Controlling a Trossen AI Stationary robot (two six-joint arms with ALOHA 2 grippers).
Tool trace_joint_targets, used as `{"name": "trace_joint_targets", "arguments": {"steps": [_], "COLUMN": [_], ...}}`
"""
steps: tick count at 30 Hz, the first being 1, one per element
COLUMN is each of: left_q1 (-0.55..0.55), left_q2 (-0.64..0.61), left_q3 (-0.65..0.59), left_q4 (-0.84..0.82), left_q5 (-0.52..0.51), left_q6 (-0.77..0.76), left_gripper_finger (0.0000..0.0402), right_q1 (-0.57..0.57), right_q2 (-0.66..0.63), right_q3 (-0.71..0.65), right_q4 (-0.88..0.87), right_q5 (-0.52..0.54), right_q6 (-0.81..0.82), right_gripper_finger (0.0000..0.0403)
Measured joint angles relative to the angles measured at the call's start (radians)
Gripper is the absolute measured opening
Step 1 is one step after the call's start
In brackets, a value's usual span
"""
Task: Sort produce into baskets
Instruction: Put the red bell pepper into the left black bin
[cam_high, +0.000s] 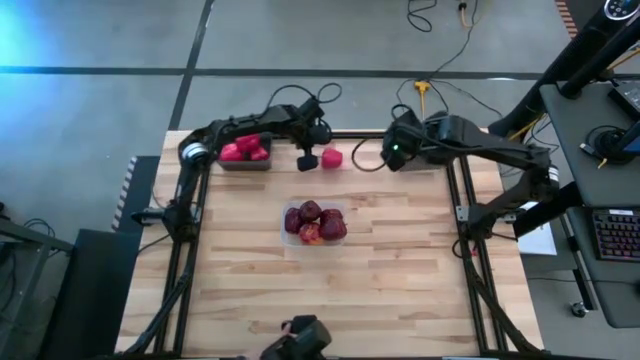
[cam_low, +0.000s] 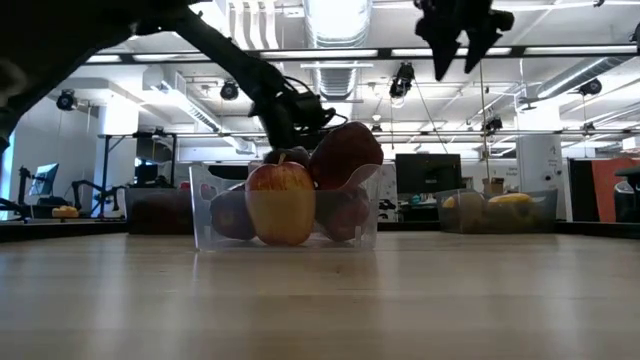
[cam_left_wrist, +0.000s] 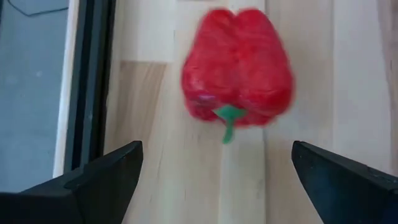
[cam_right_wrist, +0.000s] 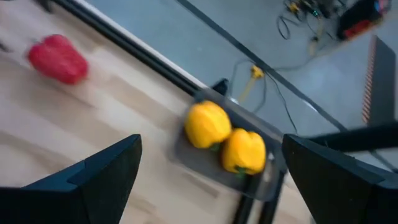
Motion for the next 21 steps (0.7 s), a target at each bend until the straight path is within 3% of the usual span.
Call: {"name": "trace_joint_targets", "arguments": {"steps": [8, 13, 21], "left_q1": [-0.061, -0.079, -0.079], "left_q2": [0.067, 0.068, 0.118], "left_q3": [0.121, 0.125, 0.124], "left_q4": [-0.047, 0.014, 0.058], "left_q5": [-0.003, -0.056, -0.018], "left_q6": [-0.022, -0.015, -0.015], "left_gripper_finger": [0.0393, 0.0393, 0.0393], "right_q1": [-0.116, -0.120, -0.115], "right_q2": [-0.070, -0.076, -0.054], "right_q3": [-0.081, -0.092, -0.093], "right_q4": [0.006, 0.009, 0.018], "right_q5": [-0.050, -0.056, -0.154], "right_q6": [-0.047, -0.042, -0.041], "right_gripper_finger": [0.0380, 0.0380, 0.0380]}}
